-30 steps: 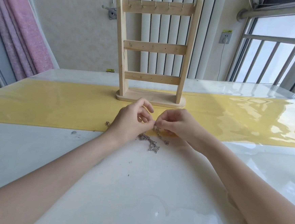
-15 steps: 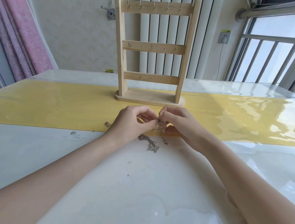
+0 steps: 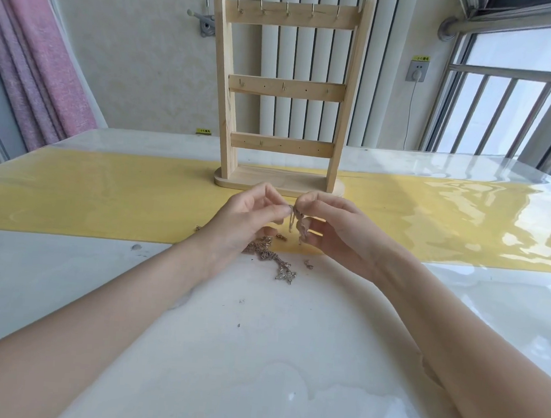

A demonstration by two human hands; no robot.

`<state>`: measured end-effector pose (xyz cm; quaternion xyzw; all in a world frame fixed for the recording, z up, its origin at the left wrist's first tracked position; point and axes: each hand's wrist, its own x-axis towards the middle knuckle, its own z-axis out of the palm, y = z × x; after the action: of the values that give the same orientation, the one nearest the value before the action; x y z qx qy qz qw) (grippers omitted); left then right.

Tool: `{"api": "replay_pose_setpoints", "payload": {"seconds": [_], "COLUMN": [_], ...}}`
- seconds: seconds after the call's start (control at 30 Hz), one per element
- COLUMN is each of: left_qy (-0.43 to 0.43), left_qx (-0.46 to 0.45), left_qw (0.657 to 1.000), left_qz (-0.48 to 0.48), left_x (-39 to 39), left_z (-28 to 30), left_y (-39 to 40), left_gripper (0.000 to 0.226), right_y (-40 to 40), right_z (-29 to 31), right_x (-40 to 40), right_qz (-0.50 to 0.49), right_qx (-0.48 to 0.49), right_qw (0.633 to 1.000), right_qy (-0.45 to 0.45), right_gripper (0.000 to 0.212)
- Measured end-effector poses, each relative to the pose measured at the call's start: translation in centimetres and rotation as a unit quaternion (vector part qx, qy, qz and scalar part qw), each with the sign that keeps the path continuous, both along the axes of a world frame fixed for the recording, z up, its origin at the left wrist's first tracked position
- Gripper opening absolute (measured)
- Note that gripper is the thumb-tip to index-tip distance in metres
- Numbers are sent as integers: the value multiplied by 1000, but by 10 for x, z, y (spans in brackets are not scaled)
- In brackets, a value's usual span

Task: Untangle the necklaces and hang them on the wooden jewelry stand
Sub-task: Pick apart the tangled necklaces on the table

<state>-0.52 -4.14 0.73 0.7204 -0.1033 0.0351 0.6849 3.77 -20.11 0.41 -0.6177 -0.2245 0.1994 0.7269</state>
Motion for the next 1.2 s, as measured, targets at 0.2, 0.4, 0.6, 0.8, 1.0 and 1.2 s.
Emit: {"api": "replay_pose_setpoints", "payload": {"seconds": [0.2,0.4,0.6,0.8,1.0,1.2], "left_qy": [59,9,36,41,52,54], "left_qx": [-117,-16,-37,-7,-29,8], "left_qw": [991,997,996,997,994,996], "left_qz": [-3,74,74,71,95,64], "left_x": [1,1,0,0,2,2], "left_z": [3,0,2,2,1,-3], "left_y": [2,-2,-4,0,1,2], "left_gripper": [20,18,17,19,19,8], "right_y": [0,0,1,0,1,0], "right_z": [0,-1,0,0,-1,0], "right_x": [1,1,0,0,1,0], "right_qz": [-5,-19,-34,-47,-45,-38], "right_qx": [-5,7,-7,9,14,11], "right_qw": [1000,1000,999,999,999,999], "right_qy": [-12,21,7,12,13,13], "right_gripper": [21,17,18,16,13,15]}}
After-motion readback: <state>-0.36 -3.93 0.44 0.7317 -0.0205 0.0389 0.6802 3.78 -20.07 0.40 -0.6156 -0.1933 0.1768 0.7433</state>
